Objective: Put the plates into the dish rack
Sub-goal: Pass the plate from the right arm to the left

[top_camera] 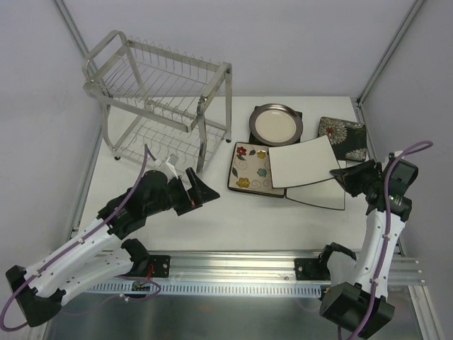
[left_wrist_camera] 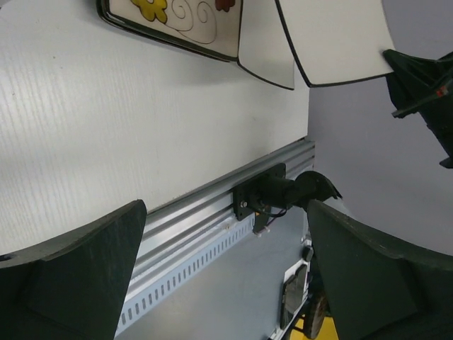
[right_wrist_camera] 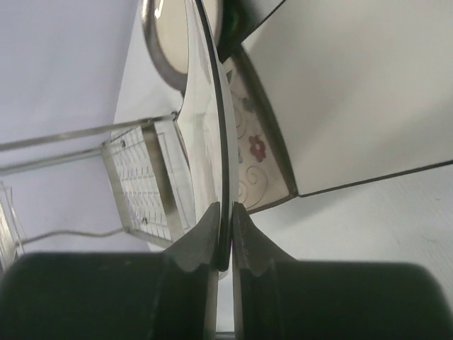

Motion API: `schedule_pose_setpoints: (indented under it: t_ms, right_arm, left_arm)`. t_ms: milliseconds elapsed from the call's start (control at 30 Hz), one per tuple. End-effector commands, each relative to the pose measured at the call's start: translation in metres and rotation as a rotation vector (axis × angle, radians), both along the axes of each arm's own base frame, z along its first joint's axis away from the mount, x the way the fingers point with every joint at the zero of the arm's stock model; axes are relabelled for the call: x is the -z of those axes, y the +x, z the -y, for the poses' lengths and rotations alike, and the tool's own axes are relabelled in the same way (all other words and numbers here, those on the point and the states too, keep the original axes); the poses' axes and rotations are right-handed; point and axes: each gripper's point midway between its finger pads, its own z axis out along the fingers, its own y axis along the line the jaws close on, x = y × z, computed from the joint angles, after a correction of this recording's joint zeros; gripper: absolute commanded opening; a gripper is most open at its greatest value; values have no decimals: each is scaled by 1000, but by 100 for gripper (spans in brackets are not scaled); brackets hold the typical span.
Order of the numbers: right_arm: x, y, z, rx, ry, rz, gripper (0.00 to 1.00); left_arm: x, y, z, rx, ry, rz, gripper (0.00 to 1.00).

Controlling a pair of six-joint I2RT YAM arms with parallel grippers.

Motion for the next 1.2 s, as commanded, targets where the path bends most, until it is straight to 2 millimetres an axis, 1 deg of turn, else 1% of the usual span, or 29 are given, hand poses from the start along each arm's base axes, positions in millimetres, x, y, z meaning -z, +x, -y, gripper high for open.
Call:
schedule_pose_setpoints:
  t_ms: [0, 33, 100, 133, 233, 267, 433, 533, 633, 733, 767, 833, 867, 900, 933, 1033, 1067, 1133, 1167]
  right_arm:
    - [-79, 11, -39, -213, 23, 319, 1]
    - [-80, 10, -47, -249, 29, 327, 1]
    - [-82, 7, -54, -282, 30, 336, 1]
    - [-83, 5, -62, -318, 36, 354, 1]
    - [-85, 2, -76, -370, 74, 373, 1]
    - [-81, 1, -79, -378, 89, 367, 1]
    - [-80, -4, -97, -437, 151, 384, 1]
    - [-81, -9, -106, -470, 170, 395, 1]
    - [-83, -12, -113, -500, 186, 401, 1]
    - [-86, -14, -119, -522, 202, 410, 1]
    - [-87, -14, -121, -527, 216, 411, 1]
    - [-90, -15, -126, -548, 234, 424, 1]
    - [-92, -16, -127, -549, 247, 423, 1]
    - [-92, -17, -129, -557, 253, 424, 1]
    - [-93, -18, -132, -569, 256, 428, 1]
    - [-95, -21, -138, -596, 277, 435, 1]
    - [-96, -22, -140, -605, 284, 440, 0]
    - [-99, -25, -144, -620, 297, 447, 1]
    - [-99, -26, -145, -625, 298, 449, 0]
  left_arm:
    - [-19, 24, 10, -111, -32, 56, 99]
    - [-22, 27, 12, -125, -37, 69, 99]
    - [-24, 33, 14, -153, -36, 81, 99]
    - [-28, 34, 16, -159, -51, 90, 99]
    - [-26, 39, 20, -178, -60, 91, 99]
    - [-27, 42, 21, -189, -72, 100, 99]
    - [-35, 49, 25, -221, -123, 147, 99]
    - [-38, 52, 32, -227, -130, 167, 99]
    - [-35, 57, 37, -240, -112, 166, 99]
    - [-26, 63, 44, -266, -106, 131, 99]
    - [-19, 63, 47, -270, -94, 115, 99]
    - [-16, 67, 47, -307, -97, 99, 99]
    - [-15, 69, 50, -316, -105, 100, 99]
    - [-15, 71, 51, -329, -115, 98, 99]
    - [-19, 73, 53, -336, -137, 108, 99]
    - [-21, 77, 58, -346, -166, 123, 96]
    - [-26, 79, 61, -346, -194, 136, 96]
    - [-28, 81, 65, -333, -198, 153, 93]
    - [-33, 81, 67, -324, -208, 164, 92]
